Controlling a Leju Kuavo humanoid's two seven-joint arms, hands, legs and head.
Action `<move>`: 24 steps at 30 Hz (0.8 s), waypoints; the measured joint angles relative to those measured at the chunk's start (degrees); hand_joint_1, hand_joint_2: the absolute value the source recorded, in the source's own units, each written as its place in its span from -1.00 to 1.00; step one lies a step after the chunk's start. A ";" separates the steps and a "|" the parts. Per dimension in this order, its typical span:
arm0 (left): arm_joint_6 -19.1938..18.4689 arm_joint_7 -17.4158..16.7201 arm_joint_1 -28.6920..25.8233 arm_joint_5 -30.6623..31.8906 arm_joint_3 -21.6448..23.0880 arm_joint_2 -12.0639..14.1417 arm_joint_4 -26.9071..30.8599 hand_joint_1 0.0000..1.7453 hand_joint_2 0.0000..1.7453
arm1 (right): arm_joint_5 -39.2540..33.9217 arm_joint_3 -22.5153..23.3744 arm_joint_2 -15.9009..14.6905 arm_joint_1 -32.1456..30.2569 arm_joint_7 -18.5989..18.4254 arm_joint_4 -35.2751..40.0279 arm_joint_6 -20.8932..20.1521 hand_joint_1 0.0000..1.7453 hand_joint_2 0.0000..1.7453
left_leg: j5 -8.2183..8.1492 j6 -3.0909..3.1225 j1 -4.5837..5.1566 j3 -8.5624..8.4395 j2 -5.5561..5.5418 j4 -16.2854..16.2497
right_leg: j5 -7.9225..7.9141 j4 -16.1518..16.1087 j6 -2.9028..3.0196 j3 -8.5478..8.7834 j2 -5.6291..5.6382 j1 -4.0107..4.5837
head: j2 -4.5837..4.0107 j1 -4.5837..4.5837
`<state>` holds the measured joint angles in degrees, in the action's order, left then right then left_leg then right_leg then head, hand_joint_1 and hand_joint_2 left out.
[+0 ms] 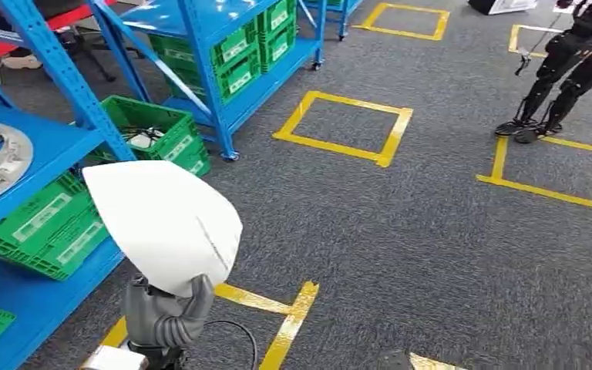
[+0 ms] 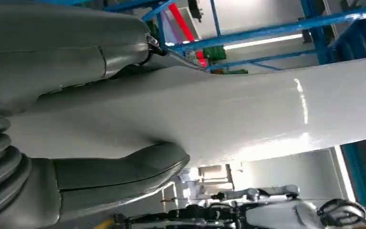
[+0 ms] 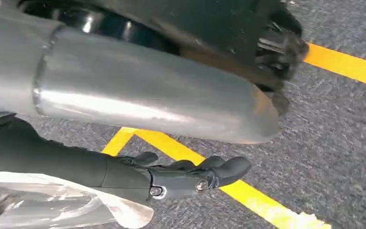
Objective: Take the parts from the cabinet and place them on the table.
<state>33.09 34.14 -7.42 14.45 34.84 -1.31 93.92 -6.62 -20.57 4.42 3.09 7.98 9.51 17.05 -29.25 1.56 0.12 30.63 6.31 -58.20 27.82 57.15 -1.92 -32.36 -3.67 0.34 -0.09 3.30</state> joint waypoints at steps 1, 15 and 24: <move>0.00 0.00 0.00 0.11 0.02 0.00 0.00 1.00 1.00 | -0.02 0.00 -0.02 -0.19 -0.02 0.00 -0.09 -1.00 -1.00 | 0.11 -0.21 -0.06 -0.15 0.51 0.19 | -0.02 0.05 0.20 -0.23 0.58 0.10 | 0.00 -0.09; 3.32 -0.35 -1.74 -2.60 -0.11 1.38 0.37 1.00 1.00 | 2.29 -1.49 0.13 0.62 -1.73 0.00 -0.06 -1.00 -1.00 | 0.23 -1.16 -1.18 1.01 -11.42 -1.77 | -0.86 0.28 1.27 -0.38 9.68 -0.42 | 0.00 -0.55; 3.06 -0.96 -1.99 -1.84 -0.04 1.36 1.18 1.00 1.00 | 1.09 -1.44 0.13 0.59 -1.57 0.02 0.53 -1.00 -1.00 | 0.80 0.84 -0.77 1.18 -5.17 -0.48 | 6.53 15.13 -1.37 -9.42 4.30 -0.86 | 0.00 -0.18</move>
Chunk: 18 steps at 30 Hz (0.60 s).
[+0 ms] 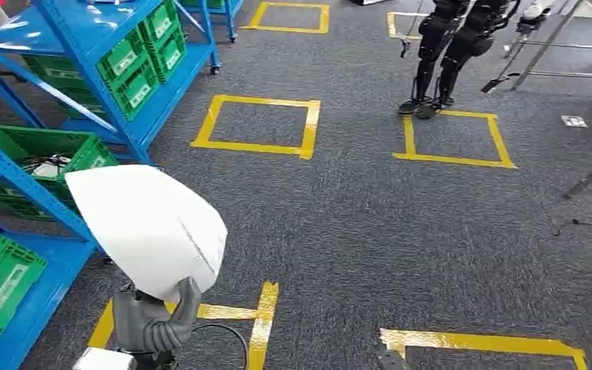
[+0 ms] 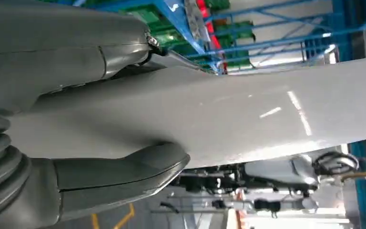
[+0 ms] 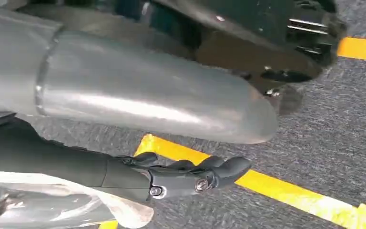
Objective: Take the parts from the cabinet and place them on the table.
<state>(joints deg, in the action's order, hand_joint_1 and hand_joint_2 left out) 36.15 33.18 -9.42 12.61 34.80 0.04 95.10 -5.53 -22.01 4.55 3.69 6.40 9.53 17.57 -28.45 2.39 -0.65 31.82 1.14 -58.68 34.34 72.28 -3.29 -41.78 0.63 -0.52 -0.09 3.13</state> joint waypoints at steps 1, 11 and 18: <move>-0.17 0.00 0.02 -0.09 0.02 -0.02 0.00 1.00 1.00 | 0.00 0.00 0.00 -0.13 0.04 0.00 0.00 -1.00 -1.00 | -0.03 0.04 0.06 0.02 0.92 -0.01 | 0.79 3.00 -0.15 -1.37 -0.17 -0.12 | 0.00 0.02; -0.98 0.00 1.19 0.98 0.20 -0.68 0.02 1.00 1.00 | -1.81 0.28 -0.09 -1.08 0.41 -0.04 -0.55 -1.00 -1.00 | -1.04 -2.26 0.40 -0.82 6.88 0.15 | -7.07 -15.07 2.20 9.04 -2.60 0.43 | 0.00 0.00; -1.55 -0.09 2.03 0.77 0.13 -0.79 -0.07 1.00 1.00 | -2.27 0.63 -0.09 -1.11 0.39 -0.07 -0.98 -1.00 -1.00 | -6.62 -2.34 -0.04 6.21 -0.73 -15.38 | -7.34 -15.19 3.21 9.21 3.18 0.38 | 0.00 -0.74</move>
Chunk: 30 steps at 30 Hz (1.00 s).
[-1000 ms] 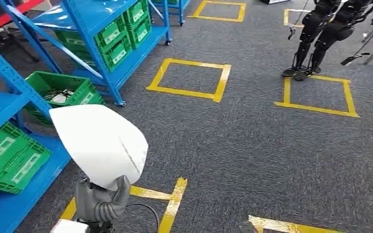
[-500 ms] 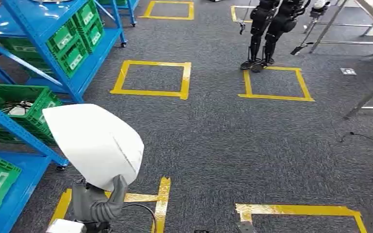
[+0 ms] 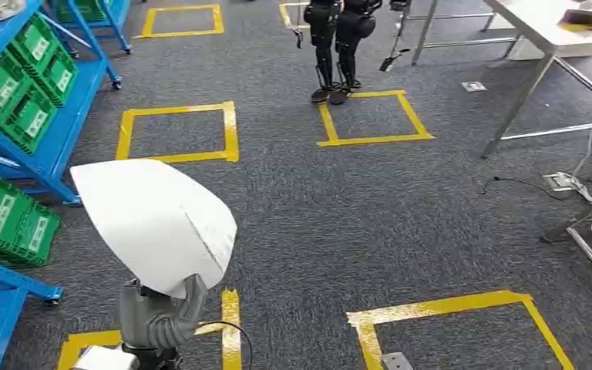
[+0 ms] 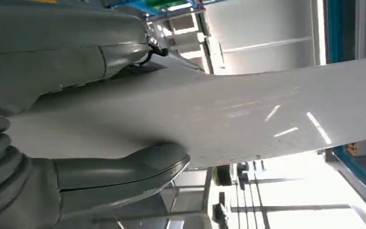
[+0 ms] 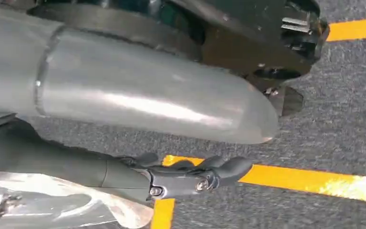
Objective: Take the parts from the cabinet and place them on the table.
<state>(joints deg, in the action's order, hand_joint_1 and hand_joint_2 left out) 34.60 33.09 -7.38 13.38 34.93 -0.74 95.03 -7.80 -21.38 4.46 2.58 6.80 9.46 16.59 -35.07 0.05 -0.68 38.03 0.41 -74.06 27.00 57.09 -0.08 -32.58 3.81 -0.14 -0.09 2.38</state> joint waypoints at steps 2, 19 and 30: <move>0.00 0.00 0.12 0.00 0.00 -0.09 0.00 1.00 1.00 | 0.00 0.04 0.00 -0.04 -0.02 0.00 0.00 -1.00 -1.00 | 5.51 0.19 -0.18 -3.71 -0.94 8.77 | 0.13 0.39 -0.20 0.10 1.88 -0.09 | 0.00 0.02; -0.04 0.02 0.62 0.00 -0.04 -0.94 -0.22 1.00 1.00 | 0.00 0.85 -0.02 -0.31 -0.02 0.00 -0.11 -1.00 -1.00 | 5.88 1.74 0.11 -6.95 4.41 15.59 | -0.49 2.54 -3.23 -2.42 -6.91 -0.64 | 0.00 0.61; -2.49 0.17 1.20 -1.35 0.04 -0.87 -0.83 1.00 1.00 | -0.28 1.01 -0.17 0.08 -1.07 0.00 -0.11 -1.00 -1.00 | -2.71 -0.41 -0.06 0.54 0.04 -2.02 | -0.54 -0.28 -0.24 -0.34 -1.52 -0.23 | 0.00 -0.09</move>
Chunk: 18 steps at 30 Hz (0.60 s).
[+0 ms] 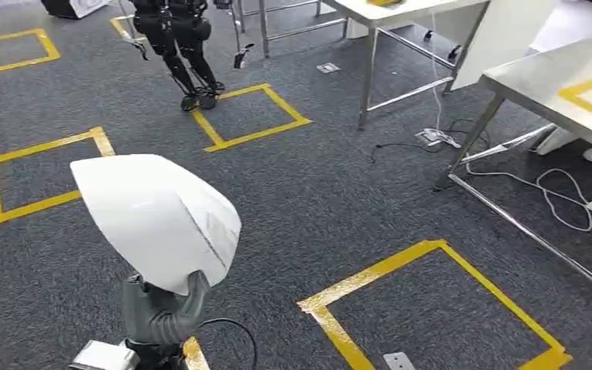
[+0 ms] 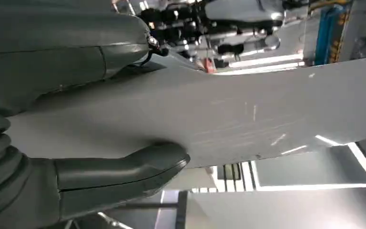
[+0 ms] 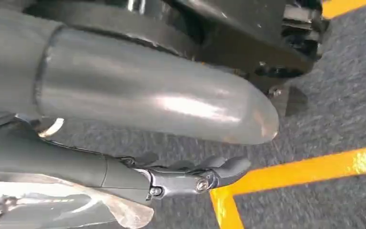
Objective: Take the parts from the cabinet and place them on the table.
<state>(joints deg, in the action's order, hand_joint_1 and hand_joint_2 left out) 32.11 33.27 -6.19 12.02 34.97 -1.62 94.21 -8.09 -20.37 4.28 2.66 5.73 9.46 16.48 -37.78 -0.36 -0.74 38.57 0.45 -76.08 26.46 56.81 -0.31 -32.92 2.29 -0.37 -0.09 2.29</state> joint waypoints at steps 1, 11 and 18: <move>-0.40 0.26 0.23 -0.31 0.09 -0.13 -0.46 1.00 1.00 | -0.13 0.02 0.00 -0.04 -0.20 0.00 -0.02 -1.00 -1.00 | 1.30 0.05 -0.03 0.10 0.00 0.43 | 0.01 0.02 -0.01 0.13 0.85 0.00 | 0.00 0.04; -1.60 1.42 2.46 -0.27 1.14 -1.05 -2.87 1.00 1.00 | -0.17 0.09 -0.13 -0.39 -1.12 -0.02 -0.02 -1.00 -1.00 | 9.64 2.00 -0.48 -6.18 -2.26 17.30 | 1.21 2.39 -2.64 -2.55 2.54 -0.22 | 0.00 0.22; -1.60 1.18 2.53 -0.53 1.14 -1.09 -3.78 1.00 1.00 | -0.42 0.31 -0.20 -0.10 -1.12 -0.02 0.00 -1.00 -1.00 | 9.00 2.42 0.03 -6.51 3.57 17.27 | 3.35 12.16 -3.08 -7.53 -2.49 -0.33 | 0.00 0.57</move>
<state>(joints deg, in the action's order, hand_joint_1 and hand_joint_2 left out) 30.51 34.45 -3.65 11.50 36.11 -2.71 90.42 -8.50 -20.06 4.09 2.56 4.61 9.44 16.48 -28.78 2.06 -0.71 32.06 4.02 -58.81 29.81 68.97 -3.39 -40.44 -0.19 -0.70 -0.09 2.86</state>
